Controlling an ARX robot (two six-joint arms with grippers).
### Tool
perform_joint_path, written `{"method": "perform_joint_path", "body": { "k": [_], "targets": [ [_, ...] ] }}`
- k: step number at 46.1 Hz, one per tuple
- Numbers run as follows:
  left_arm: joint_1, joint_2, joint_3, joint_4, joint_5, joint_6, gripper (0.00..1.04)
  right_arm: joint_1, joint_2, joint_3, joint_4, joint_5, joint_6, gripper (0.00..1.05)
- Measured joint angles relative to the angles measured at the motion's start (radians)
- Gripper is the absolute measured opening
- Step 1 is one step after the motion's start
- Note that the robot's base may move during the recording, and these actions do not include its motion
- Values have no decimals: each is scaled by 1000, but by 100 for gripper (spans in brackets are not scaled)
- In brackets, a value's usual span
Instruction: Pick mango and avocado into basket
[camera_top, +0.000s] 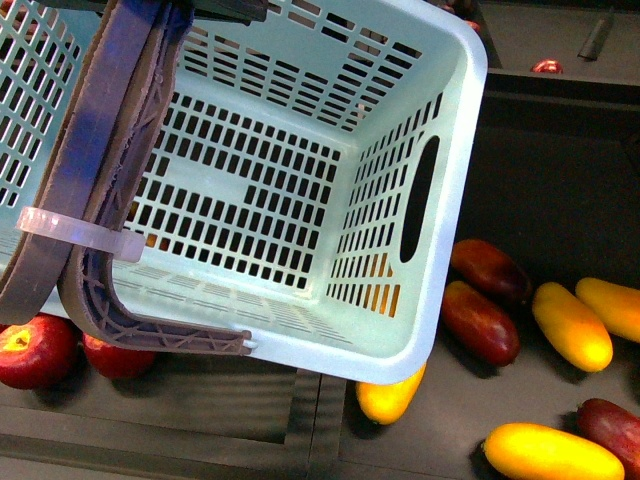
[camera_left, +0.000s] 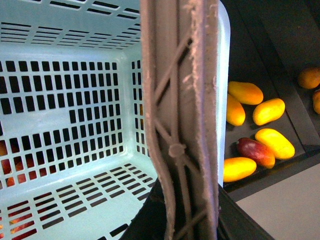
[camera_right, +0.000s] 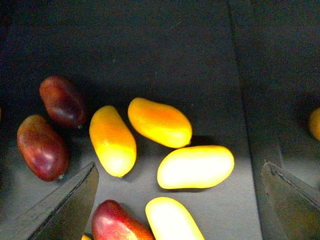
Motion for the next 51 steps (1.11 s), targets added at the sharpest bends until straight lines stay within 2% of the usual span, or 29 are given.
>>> {"method": "perform_joint_path", "body": {
  "k": [6,25,36,51],
  "targets": [
    [1,0,0,0,-3,0,7,39,197,37,114,-14,-44,97],
    [2,0,0,0,-10,0,7,181,618,208,241,-25,-58,97],
    [2,0,0,0,-8,0,7,249,791,340,252,-11,-27,97],
    [2,0,0,0,-12,0,7,290,892,455,246,11,-28,97]
  ]
}}
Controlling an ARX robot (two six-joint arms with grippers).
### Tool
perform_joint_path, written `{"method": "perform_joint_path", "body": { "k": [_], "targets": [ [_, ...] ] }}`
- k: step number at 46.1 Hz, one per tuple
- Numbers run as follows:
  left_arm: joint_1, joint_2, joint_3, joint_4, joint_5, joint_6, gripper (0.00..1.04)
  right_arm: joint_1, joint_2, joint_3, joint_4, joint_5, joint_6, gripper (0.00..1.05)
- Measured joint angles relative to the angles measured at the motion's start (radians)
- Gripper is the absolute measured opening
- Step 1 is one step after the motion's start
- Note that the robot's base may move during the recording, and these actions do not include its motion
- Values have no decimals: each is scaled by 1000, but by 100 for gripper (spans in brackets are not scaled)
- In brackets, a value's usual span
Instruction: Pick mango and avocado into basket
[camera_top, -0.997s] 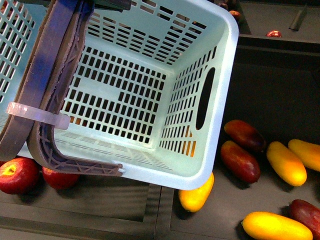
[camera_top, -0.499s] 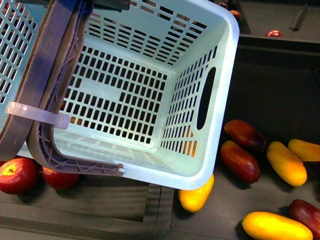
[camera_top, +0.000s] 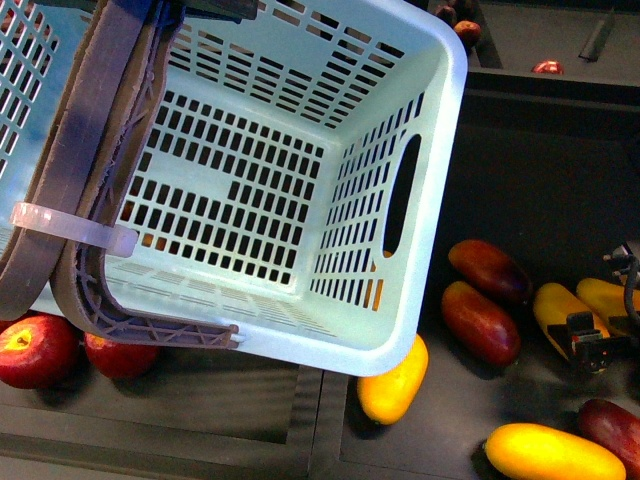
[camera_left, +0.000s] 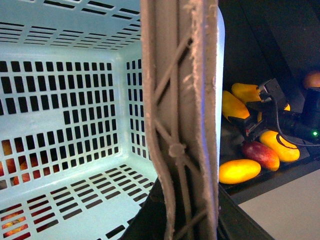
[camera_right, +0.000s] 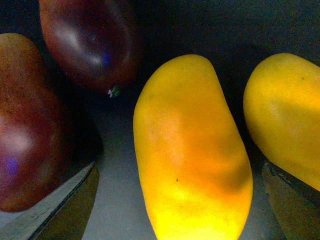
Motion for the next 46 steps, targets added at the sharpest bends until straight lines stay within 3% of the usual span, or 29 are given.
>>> {"method": "perform_joint_path", "body": {
  "k": [34,46],
  "targets": [
    [0,0,0,0,0,0,7,27,147,143,-3,38,51,97],
    [0,0,0,0,0,0,7,20,148,136,9,44,84,69]
  ]
}}
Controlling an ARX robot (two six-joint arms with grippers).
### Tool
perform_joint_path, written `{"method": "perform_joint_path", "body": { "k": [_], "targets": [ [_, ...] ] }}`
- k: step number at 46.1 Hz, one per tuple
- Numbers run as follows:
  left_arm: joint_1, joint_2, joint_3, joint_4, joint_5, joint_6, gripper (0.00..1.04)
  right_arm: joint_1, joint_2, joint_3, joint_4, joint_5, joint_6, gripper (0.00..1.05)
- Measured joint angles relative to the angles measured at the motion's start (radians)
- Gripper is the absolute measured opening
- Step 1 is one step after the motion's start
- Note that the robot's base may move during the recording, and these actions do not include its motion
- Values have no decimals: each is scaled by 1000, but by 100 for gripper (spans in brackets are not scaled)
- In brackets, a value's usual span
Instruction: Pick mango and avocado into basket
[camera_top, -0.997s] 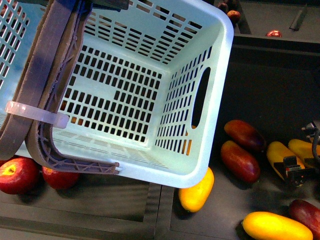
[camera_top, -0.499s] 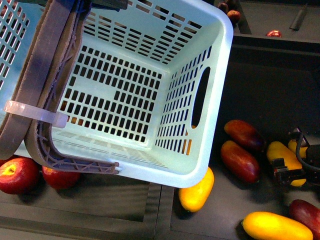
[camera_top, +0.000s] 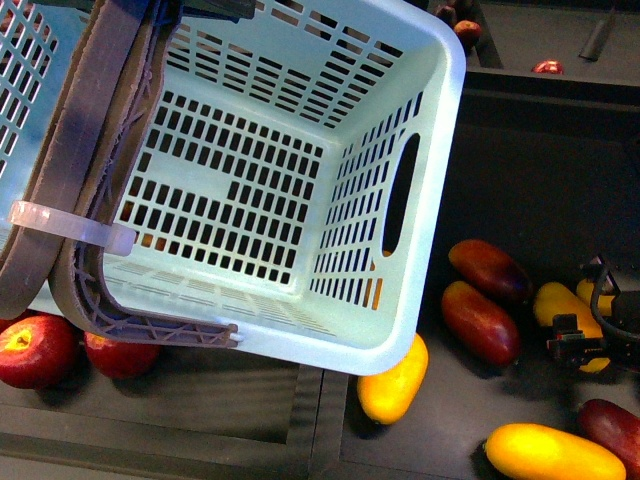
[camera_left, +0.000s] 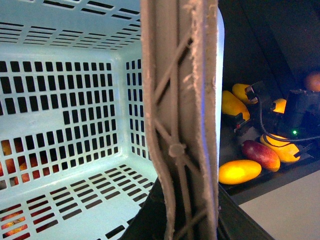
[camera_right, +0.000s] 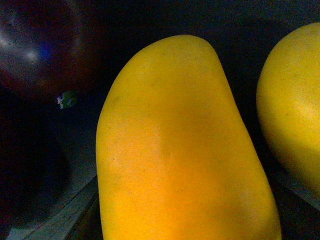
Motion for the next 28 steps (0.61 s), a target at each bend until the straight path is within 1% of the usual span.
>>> {"method": "perform_joint_path", "body": {
  "k": [5,15,21,28],
  "targets": [
    [0,0,0,0,0,0,7,-8,-9,-23,15,-3,11,66],
    [0,0,0,0,0,0,7,-37,-82,-105,44,-37,47,65],
    [0,0,0,0,0,0,7,-69,-238,-196,52,-79,87,65],
    [0,0,0,0,0,0,7,-82,-470,-297,6,-131,150,65]
  ]
}}
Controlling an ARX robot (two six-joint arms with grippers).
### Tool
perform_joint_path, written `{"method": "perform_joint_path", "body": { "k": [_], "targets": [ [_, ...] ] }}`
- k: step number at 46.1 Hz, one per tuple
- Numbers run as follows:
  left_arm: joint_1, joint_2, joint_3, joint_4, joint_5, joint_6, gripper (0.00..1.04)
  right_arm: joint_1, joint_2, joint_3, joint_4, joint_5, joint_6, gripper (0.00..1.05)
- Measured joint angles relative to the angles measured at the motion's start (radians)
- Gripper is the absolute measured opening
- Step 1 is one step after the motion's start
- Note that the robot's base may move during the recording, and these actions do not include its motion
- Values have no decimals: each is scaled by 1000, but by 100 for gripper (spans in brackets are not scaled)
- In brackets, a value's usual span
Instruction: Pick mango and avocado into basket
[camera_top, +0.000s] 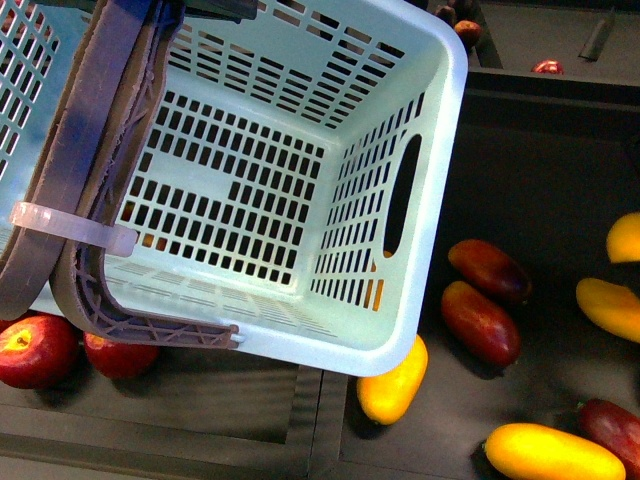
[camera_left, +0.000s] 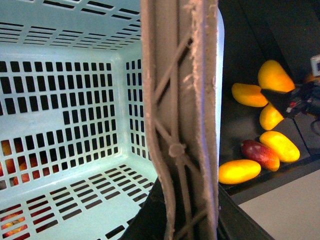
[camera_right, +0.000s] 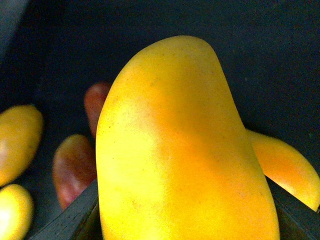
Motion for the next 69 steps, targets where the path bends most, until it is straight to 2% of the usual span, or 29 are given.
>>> {"method": "perform_joint_path", "body": {
  "k": [8,16,19,32,41,52,69],
  "targets": [
    [0,0,0,0,0,0,7,43,-235,-75,-75,-21,46,65],
    [0,0,0,0,0,0,7,158,-463,-103,-155,-3,100,65],
    [0,0,0,0,0,0,7,217,-534,-103,-181,15,119,65],
    [0,0,0,0,0,0,7,585,-727,-57,-316,139,201,65],
    [0,0,0,0,0,0,7,754,-724,-47,-341,208,196,65],
    [0,0,0,0,0,0,7,830,-666,-39,-336,261,193,64],
    [0,0,0,0,0,0,7,884,-552,-23,-282,327,185,64]
  ]
}}
